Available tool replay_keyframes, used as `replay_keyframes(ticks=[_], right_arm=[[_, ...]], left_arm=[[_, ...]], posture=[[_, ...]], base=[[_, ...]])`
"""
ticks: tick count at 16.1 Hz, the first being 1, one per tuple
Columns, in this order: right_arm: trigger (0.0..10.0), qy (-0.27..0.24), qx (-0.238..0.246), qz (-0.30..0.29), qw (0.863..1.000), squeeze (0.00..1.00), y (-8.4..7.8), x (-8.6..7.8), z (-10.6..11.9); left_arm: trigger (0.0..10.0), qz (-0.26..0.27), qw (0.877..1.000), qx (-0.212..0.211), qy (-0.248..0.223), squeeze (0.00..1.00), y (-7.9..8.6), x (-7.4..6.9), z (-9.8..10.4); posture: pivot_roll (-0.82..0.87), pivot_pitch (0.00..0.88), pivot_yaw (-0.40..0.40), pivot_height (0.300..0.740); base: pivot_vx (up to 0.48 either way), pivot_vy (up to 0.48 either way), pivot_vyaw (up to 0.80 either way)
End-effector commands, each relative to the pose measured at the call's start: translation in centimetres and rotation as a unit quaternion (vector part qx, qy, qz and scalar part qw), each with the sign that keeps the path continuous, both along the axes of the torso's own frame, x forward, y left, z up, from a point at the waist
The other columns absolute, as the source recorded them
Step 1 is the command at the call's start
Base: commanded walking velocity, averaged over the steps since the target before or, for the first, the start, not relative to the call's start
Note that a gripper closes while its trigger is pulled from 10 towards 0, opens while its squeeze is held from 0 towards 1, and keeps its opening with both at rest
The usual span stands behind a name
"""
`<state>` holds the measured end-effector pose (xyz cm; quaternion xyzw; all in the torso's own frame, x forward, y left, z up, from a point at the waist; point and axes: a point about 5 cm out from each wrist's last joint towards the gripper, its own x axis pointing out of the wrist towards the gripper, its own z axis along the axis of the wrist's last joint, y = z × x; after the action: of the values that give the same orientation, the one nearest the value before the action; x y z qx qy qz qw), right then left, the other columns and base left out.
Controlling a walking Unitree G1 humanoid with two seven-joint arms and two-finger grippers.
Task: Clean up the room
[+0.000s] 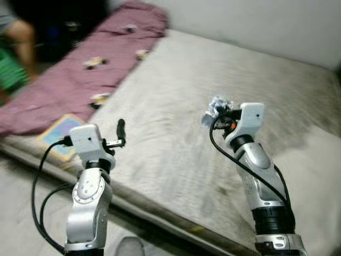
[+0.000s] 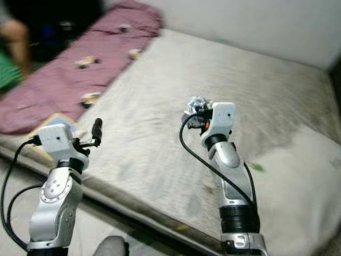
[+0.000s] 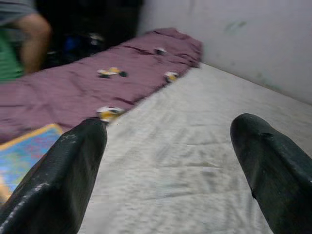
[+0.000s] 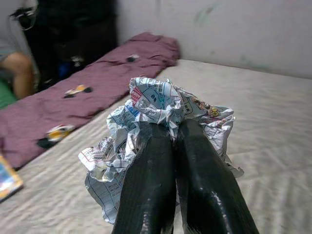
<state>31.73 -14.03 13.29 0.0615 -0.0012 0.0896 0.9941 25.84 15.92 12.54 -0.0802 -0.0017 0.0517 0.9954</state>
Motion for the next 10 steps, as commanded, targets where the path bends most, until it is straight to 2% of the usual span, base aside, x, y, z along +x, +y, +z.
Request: replay_keyframes(ticks=[1, 9, 10], right_arm=[[10.0, 0.006, -0.002, -0.003, 1.000, 0.00, -0.13, 0.03, -0.17], [10.0, 0.002, -0.002, -0.002, 1.000, 0.00, 0.03, 0.38, 0.00], [10.0, 0.002, -0.003, -0.002, 1.000, 0.00, 0.04, 0.40, 0.00]], left_arm=[[10.0, -0.003, 1.000, -0.003, 0.007, 0.00, -0.16, 0.11, -0.19], [10.0, -0.016, 1.000, -0.004, -0.013, 0.00, -0.43, 0.24, 0.28], [10.0, -0.012, 1.000, -0.002, -0.013, 0.00, -0.41, 0.22, 0.31]], posture=[[0.03, 0.000, -0.067, 0.740], [0.03, 0.000, -0.066, 0.740], [0.03, 0.000, -0.066, 0.740]], base=[[0.000, 0.480, -0.80], [0.000, 0.480, 0.00], [0.000, 0.000, 0.00]])
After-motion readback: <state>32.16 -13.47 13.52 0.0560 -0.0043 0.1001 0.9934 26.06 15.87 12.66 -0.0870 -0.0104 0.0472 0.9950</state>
